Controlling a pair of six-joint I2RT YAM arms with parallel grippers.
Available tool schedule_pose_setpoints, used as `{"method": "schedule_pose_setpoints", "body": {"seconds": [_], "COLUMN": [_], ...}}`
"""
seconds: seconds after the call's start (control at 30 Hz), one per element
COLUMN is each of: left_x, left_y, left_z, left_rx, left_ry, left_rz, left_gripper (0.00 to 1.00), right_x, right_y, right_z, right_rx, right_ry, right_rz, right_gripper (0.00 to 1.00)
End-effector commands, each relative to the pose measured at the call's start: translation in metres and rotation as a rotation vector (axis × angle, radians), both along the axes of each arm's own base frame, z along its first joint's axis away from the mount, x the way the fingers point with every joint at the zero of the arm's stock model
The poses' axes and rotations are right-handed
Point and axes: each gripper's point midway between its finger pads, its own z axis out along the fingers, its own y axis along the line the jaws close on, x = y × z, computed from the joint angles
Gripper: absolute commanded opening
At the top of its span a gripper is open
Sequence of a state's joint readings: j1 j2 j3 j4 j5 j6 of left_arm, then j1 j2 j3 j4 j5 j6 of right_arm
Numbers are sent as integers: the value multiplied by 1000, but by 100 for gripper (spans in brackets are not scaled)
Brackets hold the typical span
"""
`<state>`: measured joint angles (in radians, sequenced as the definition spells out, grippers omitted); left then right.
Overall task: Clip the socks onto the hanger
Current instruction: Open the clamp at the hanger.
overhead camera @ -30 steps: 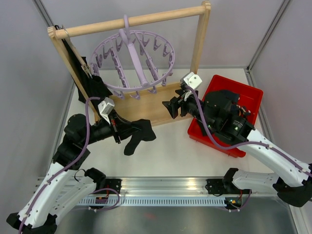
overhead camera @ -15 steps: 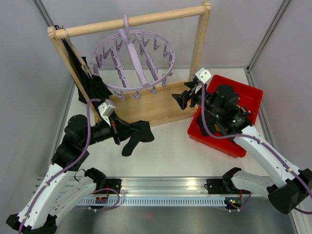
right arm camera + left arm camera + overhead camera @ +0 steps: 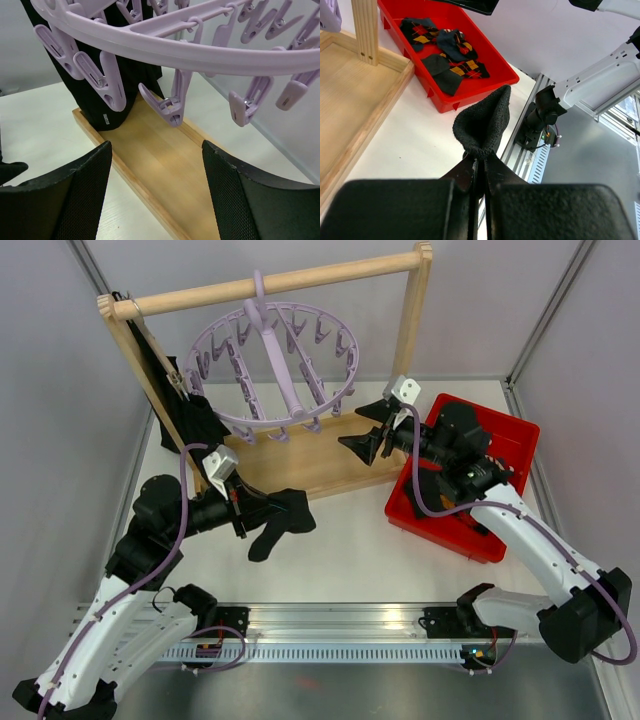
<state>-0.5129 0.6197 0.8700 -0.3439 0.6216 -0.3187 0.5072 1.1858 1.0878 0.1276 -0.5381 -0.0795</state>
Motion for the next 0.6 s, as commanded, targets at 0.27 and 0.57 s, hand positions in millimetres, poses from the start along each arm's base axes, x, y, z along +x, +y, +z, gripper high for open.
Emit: {"method": "schedule_pose_setpoints", "body": {"seconds": [0.27,0.57], "left_x": [-7,-6], "left_y": [0,0], "left_z": [22,25], "left_rx": [-11,-4], "left_ry": [-83,-89], "left_rz": [-32,-31], "left_gripper": [2,2], "right_x": [-3,6], "right_y": [16,23], "right_z": [45,50], "right_rx": [29,17], "right_ry": [-155,-176], "right_rz": [120,136], "right_gripper": [78,78]}}
